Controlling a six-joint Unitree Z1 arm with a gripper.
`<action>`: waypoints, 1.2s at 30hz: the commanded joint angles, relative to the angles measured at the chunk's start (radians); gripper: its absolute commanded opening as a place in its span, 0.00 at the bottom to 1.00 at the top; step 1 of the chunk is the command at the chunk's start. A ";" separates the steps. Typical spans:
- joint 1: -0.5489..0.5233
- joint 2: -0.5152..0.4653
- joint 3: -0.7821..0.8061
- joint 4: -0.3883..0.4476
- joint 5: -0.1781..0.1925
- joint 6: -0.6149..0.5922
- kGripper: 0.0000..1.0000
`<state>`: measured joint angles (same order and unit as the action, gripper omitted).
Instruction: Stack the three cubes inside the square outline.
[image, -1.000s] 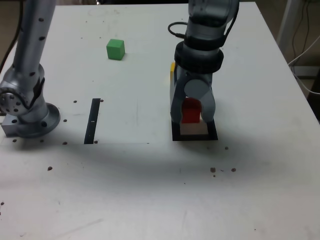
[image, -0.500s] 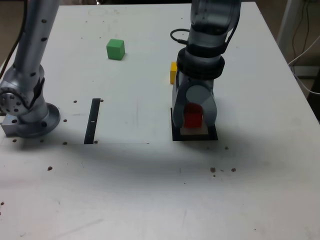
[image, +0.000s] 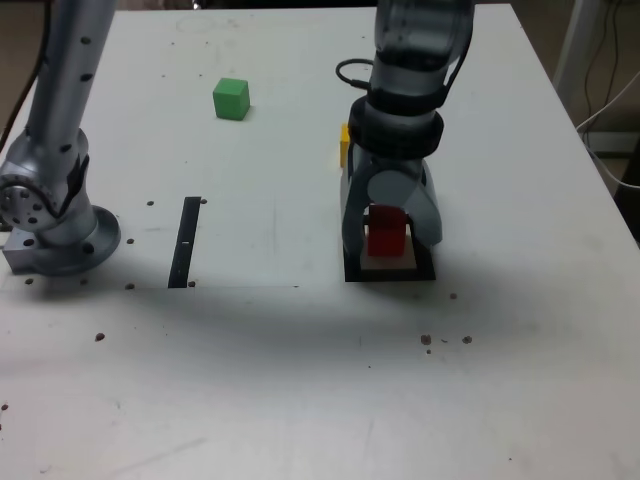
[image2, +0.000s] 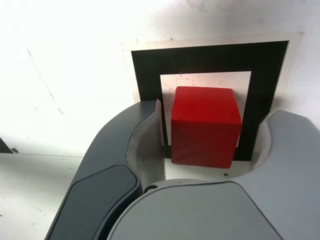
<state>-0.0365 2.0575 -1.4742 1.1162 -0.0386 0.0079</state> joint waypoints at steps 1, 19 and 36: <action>0.007 -0.032 0.010 0.000 0.018 0.001 1.00; 0.138 -0.182 0.059 0.147 0.162 0.091 1.00; 0.279 -0.191 0.050 0.146 0.184 0.191 0.99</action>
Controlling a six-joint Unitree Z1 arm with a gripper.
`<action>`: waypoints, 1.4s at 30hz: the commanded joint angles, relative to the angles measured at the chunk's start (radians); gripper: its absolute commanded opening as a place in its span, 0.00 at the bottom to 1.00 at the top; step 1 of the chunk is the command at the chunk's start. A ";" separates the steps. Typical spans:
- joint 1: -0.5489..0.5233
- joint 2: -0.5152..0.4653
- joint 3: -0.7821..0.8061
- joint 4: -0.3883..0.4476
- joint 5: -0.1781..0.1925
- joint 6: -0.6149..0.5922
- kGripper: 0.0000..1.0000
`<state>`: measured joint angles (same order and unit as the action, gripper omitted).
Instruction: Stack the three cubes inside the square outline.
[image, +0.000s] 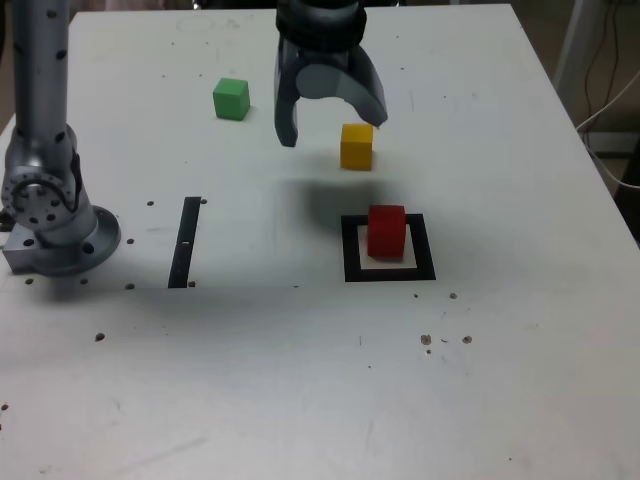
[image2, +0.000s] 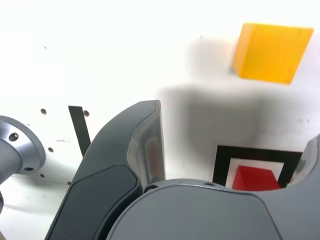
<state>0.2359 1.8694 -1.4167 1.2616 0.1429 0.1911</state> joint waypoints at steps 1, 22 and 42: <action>0.012 -0.001 -0.010 0.001 0.002 0.013 0.99; 0.082 0.155 -0.122 -0.009 0.009 0.110 0.99; 0.085 0.278 -0.159 -0.029 -0.016 0.110 0.74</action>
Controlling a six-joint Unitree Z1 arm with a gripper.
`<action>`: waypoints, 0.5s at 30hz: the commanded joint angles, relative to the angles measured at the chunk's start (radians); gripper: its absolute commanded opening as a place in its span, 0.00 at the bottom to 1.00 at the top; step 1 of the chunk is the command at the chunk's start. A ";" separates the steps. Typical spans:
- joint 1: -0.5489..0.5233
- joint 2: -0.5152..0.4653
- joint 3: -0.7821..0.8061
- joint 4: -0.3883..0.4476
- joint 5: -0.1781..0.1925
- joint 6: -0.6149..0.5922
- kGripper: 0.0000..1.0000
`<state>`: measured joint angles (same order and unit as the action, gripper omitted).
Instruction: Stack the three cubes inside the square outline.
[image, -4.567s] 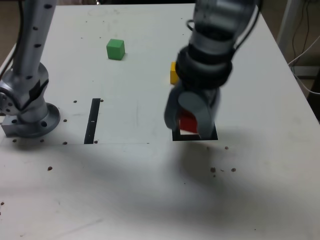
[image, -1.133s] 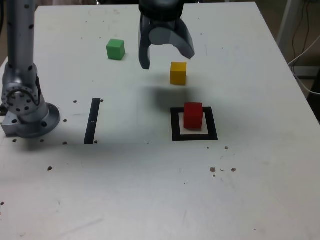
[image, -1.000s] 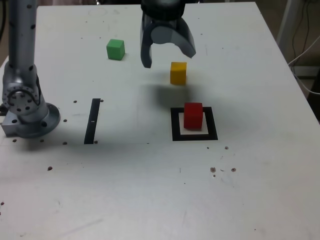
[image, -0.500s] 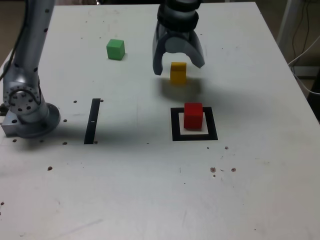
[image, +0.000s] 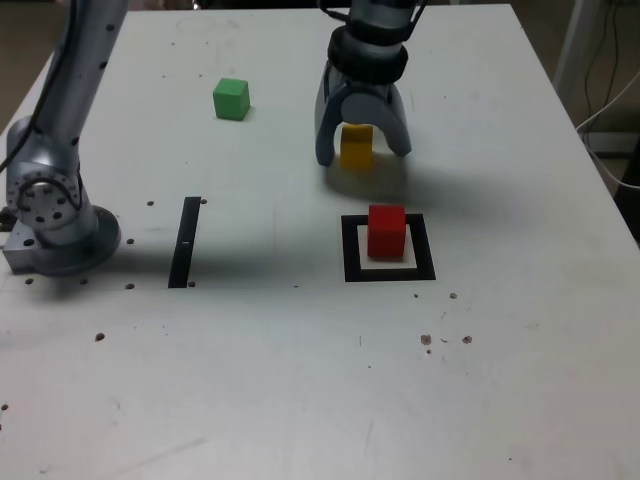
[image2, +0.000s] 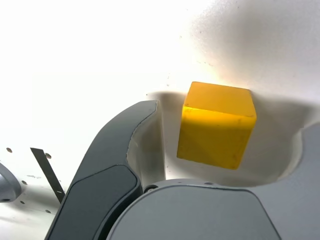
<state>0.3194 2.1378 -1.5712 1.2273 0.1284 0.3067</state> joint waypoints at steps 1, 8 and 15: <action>0.002 0.010 -0.005 0.005 -0.002 -0.009 0.69; -0.006 0.004 -0.005 -0.011 0.017 -0.020 0.28; -0.010 0.003 -0.010 -0.012 0.019 -0.016 0.26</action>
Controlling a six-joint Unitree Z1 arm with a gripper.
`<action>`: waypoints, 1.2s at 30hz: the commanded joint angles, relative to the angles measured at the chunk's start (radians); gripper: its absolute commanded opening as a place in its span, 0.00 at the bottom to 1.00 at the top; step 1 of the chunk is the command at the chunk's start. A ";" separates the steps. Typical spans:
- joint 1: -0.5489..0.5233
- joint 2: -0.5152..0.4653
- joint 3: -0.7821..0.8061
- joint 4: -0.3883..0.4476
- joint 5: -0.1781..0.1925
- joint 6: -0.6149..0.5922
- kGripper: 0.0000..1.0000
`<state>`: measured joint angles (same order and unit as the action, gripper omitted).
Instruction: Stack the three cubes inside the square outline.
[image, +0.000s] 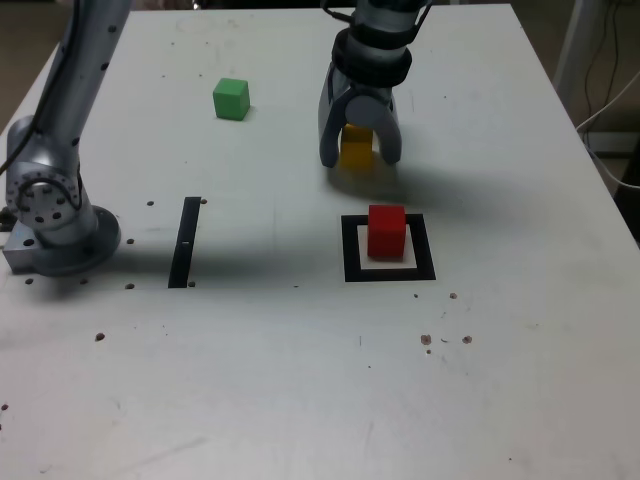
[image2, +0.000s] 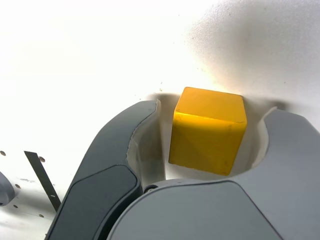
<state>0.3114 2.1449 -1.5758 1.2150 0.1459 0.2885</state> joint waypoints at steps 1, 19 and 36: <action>-0.002 -0.004 -0.006 0.001 0.002 0.003 0.26; -0.039 -0.044 -0.031 0.038 -0.008 0.007 0.26; -0.286 -0.149 -0.156 0.224 -0.079 -0.126 0.27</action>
<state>0.0388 1.9986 -1.7206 1.4353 0.0724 0.1745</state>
